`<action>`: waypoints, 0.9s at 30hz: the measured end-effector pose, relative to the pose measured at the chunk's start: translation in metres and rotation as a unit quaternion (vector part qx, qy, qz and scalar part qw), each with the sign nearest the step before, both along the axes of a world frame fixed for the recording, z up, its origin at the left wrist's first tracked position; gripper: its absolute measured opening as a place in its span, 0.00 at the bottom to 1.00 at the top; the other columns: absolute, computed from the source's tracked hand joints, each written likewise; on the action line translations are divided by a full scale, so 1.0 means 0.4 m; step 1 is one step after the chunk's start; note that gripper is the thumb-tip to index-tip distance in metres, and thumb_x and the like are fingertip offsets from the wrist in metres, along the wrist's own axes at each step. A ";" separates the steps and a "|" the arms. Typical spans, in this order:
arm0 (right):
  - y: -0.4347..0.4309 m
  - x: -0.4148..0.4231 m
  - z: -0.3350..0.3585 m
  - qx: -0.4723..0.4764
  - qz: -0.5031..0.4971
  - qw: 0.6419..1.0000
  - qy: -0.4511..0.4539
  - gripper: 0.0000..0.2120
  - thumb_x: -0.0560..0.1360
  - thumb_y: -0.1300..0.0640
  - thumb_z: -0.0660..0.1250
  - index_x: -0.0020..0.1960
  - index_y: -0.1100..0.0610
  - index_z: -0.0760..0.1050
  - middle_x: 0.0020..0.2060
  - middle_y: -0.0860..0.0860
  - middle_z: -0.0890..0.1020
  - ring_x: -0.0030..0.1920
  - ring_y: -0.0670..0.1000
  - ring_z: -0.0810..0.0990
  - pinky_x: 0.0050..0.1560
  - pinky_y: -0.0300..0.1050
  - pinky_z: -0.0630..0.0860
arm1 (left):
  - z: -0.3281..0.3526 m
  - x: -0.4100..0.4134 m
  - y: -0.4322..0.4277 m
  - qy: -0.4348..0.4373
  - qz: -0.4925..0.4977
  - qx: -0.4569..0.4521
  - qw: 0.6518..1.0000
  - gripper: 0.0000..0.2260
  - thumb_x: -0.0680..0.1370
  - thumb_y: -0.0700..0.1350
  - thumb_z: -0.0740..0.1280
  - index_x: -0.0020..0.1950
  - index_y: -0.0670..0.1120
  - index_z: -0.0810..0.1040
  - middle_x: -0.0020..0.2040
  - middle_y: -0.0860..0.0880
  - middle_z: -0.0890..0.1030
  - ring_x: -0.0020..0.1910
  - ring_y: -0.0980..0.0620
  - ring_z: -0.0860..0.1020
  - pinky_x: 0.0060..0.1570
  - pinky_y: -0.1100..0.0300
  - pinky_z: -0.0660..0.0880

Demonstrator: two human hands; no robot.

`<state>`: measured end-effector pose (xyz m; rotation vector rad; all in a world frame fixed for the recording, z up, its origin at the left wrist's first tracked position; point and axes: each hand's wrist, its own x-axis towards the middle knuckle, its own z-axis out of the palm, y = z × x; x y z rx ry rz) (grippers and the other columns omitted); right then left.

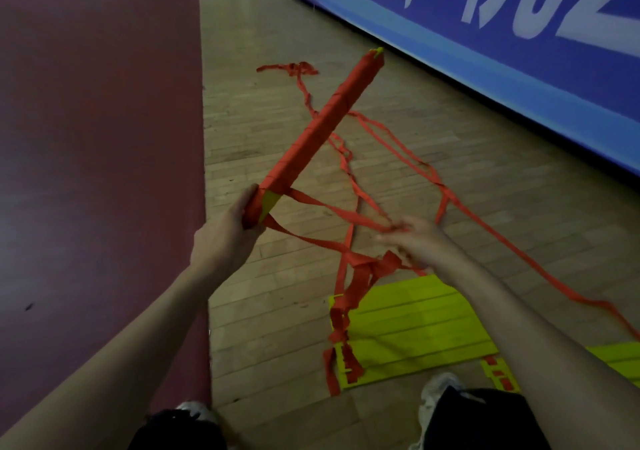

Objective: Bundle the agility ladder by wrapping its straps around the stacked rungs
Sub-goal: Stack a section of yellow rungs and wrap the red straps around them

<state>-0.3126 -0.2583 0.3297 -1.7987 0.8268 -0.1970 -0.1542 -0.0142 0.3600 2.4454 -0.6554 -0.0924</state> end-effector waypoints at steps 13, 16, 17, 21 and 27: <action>0.006 -0.004 0.026 0.355 -0.162 0.916 -0.090 0.17 0.80 0.45 0.57 0.42 0.57 0.73 0.16 0.46 0.63 0.17 0.44 0.66 0.28 0.38 0.68 | 0.000 0.028 0.021 -0.040 0.021 0.025 0.999 0.29 0.79 0.49 0.66 0.77 0.60 0.56 0.56 0.44 0.79 0.48 0.41 0.79 0.44 0.51 0.73; 0.029 -0.017 0.032 0.018 -0.042 0.991 0.129 0.26 0.77 0.34 0.55 0.49 0.55 0.79 0.29 0.55 0.80 0.31 0.53 0.80 0.34 0.40 0.72 | 0.010 0.036 0.027 -0.046 0.037 0.023 0.998 0.30 0.80 0.49 0.66 0.77 0.60 0.56 0.58 0.43 0.79 0.48 0.42 0.78 0.44 0.50 0.72; 0.028 -0.019 0.030 -0.152 -0.025 0.966 0.206 0.26 0.77 0.34 0.55 0.54 0.54 0.80 0.42 0.58 0.84 0.44 0.58 0.83 0.43 0.45 0.75 | 0.012 0.040 0.032 -0.049 0.043 0.025 0.998 0.29 0.80 0.48 0.65 0.77 0.59 0.56 0.58 0.43 0.79 0.47 0.42 0.78 0.44 0.50 0.72; 0.024 -0.028 0.008 -0.393 -0.028 0.884 0.253 0.14 0.78 0.51 0.62 0.59 0.55 0.77 0.56 0.59 0.81 0.59 0.61 0.78 0.53 0.49 0.74 | 0.017 0.044 0.047 -0.064 0.056 0.037 0.996 0.29 0.80 0.47 0.65 0.78 0.58 0.56 0.58 0.43 0.79 0.49 0.40 0.78 0.45 0.48 0.73; 0.016 0.024 0.007 0.163 -0.170 0.969 -0.068 0.19 0.81 0.54 0.55 0.37 0.60 0.74 0.25 0.53 0.71 0.20 0.46 0.71 0.30 0.40 0.67 | 0.005 0.025 0.036 0.020 0.033 -0.041 0.998 0.31 0.78 0.46 0.68 0.77 0.58 0.57 0.55 0.49 0.77 0.44 0.49 0.78 0.45 0.51 0.73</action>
